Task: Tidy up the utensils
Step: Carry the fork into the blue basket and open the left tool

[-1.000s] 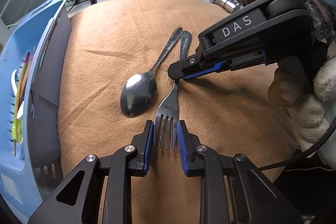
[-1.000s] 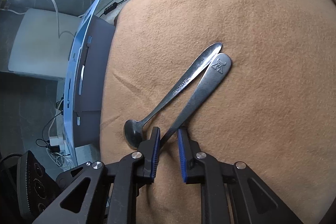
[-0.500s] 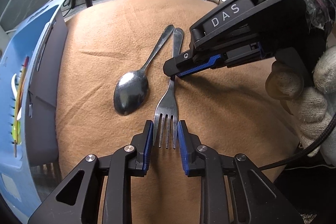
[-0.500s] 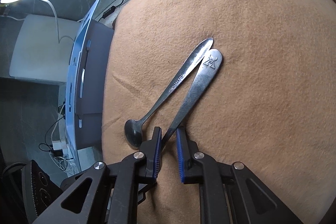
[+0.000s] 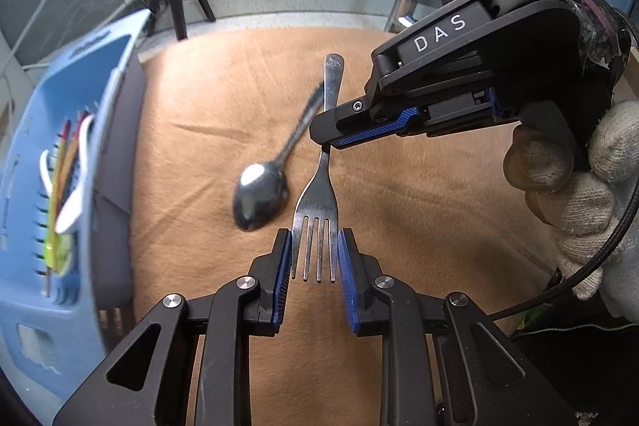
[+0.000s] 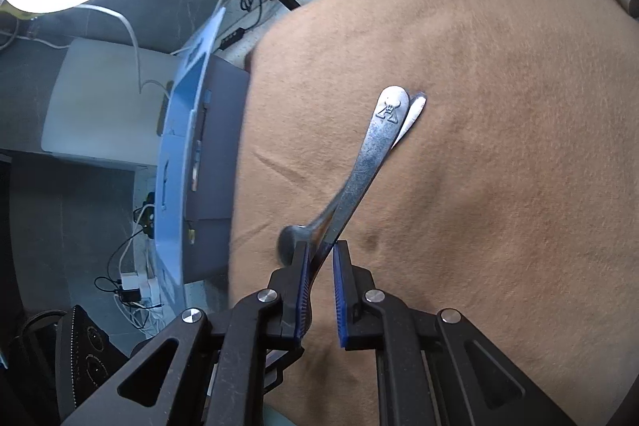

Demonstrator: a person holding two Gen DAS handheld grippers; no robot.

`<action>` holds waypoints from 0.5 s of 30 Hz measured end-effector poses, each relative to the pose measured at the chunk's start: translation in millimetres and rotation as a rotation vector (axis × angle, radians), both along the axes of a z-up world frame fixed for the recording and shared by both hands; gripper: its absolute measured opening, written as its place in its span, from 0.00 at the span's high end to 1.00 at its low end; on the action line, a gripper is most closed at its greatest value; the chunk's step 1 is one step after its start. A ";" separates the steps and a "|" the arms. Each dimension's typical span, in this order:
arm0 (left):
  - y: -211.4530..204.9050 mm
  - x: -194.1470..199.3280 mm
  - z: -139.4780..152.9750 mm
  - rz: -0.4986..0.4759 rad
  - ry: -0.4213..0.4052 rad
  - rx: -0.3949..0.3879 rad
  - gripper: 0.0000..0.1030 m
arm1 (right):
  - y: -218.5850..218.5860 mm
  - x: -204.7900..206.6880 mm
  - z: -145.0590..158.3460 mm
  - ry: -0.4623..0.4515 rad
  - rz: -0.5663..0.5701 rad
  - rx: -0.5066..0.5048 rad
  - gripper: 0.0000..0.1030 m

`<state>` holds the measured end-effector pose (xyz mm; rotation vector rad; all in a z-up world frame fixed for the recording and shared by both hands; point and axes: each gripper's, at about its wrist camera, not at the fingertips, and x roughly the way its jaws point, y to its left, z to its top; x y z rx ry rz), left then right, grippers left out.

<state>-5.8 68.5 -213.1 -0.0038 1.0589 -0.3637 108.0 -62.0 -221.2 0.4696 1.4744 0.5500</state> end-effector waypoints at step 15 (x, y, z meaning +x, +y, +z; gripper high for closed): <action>66.0 4.5 30.5 0.117 -0.084 0.007 0.79 | 77.6 16.7 45.3 -0.102 0.088 0.055 0.91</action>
